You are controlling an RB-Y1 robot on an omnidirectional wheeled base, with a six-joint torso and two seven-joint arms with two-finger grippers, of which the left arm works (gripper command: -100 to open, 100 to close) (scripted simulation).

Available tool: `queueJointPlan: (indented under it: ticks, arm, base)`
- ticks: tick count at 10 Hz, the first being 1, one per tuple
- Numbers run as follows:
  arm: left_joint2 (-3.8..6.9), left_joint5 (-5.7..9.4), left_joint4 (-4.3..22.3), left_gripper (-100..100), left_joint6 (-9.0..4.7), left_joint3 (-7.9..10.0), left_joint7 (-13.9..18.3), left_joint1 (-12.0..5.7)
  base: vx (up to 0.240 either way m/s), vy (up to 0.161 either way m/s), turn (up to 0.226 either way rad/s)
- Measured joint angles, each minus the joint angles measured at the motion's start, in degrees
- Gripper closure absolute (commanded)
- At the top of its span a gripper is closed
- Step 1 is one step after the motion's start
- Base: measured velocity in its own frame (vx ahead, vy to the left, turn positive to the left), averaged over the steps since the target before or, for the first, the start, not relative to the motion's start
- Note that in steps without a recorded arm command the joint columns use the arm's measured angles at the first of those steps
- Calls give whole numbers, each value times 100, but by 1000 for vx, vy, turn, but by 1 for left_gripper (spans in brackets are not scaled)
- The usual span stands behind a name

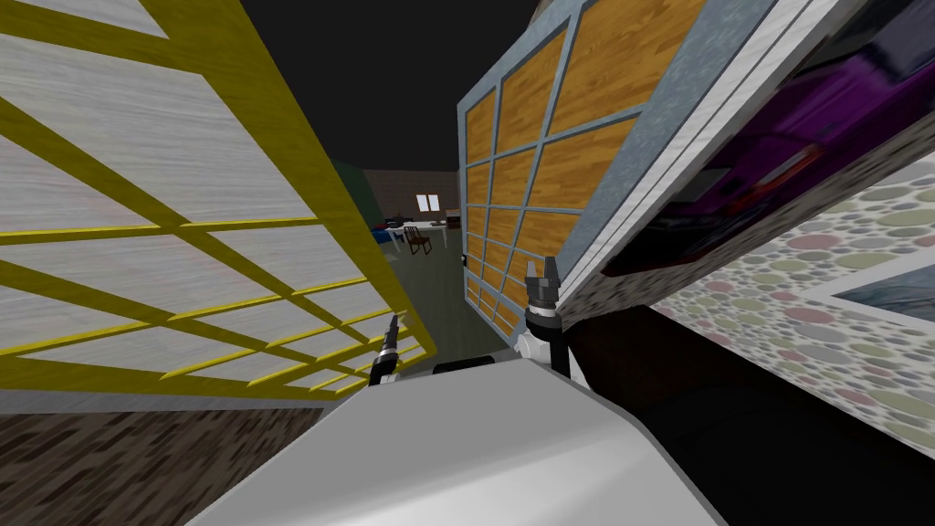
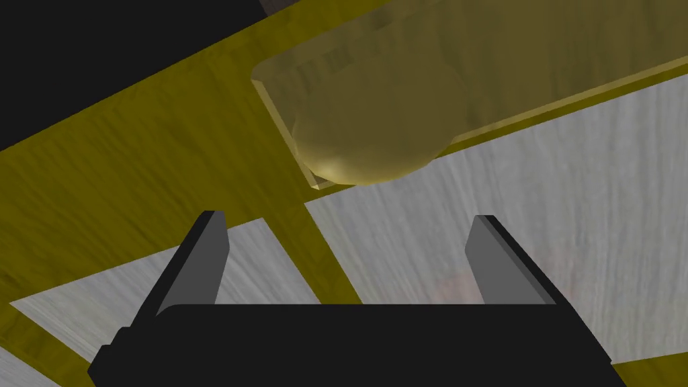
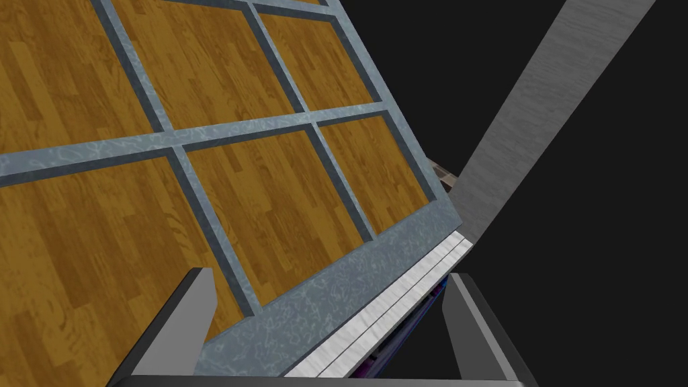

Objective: Push the door open

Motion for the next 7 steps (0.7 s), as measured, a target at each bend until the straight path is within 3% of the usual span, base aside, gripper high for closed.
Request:
queueJointPlan:
  ticks: [7]
  arm:
    - [-82,225,53,-100,26,-71,1014,-95]
  base:
    - [-32,8,-18]
